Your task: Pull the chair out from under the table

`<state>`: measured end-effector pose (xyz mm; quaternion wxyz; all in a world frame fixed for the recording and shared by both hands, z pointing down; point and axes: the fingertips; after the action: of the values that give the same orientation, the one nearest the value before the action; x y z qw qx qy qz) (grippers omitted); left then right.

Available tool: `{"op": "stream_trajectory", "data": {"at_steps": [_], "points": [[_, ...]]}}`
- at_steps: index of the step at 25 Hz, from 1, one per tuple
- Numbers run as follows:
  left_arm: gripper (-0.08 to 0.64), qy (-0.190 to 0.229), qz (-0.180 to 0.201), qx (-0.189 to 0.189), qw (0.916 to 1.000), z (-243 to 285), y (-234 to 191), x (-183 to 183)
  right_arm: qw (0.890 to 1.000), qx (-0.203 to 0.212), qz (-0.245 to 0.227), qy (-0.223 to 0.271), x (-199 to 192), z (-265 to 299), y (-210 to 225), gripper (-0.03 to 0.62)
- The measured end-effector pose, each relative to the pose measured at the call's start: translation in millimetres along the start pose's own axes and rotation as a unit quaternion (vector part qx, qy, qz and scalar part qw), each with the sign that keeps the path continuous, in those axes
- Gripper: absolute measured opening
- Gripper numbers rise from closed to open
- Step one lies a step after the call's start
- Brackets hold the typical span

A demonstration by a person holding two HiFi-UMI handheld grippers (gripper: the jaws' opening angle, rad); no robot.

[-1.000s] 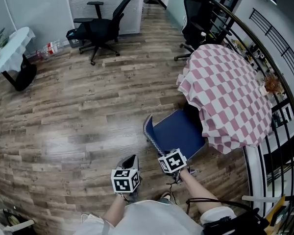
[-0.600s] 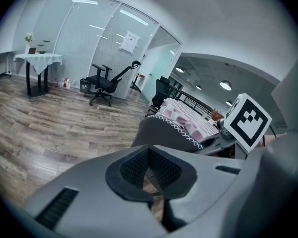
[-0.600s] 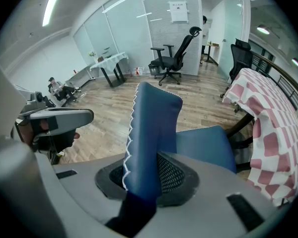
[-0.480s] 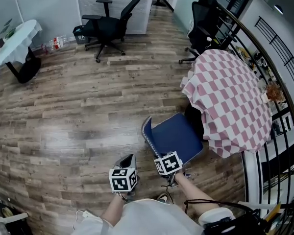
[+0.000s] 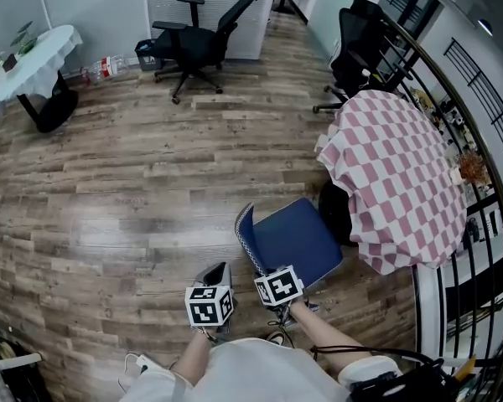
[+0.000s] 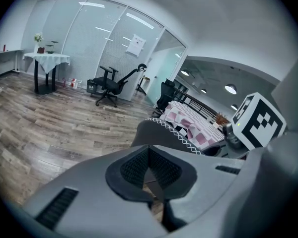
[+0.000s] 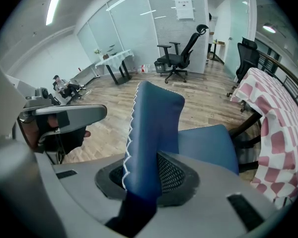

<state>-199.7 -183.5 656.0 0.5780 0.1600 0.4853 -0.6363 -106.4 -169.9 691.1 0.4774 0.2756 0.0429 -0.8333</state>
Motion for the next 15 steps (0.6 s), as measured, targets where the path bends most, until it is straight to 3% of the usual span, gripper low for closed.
{"op": "stream_trajectory", "data": {"at_steps": [15], "points": [[0.003,0.004,-0.017,0.029,0.9994,-12.4,-11.0,-9.4,1.000,0.020,-0.012,-0.005,-5.4,4.1,-27.3,0.115]]}}
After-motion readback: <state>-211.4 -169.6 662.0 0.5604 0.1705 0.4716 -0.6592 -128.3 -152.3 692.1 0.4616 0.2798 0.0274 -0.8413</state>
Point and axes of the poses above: the fingertips, and each gripper's own axes: z forward along the fingers, y to its right, x out of its top, and after that the axes turned 9 degrees about y, right-handed
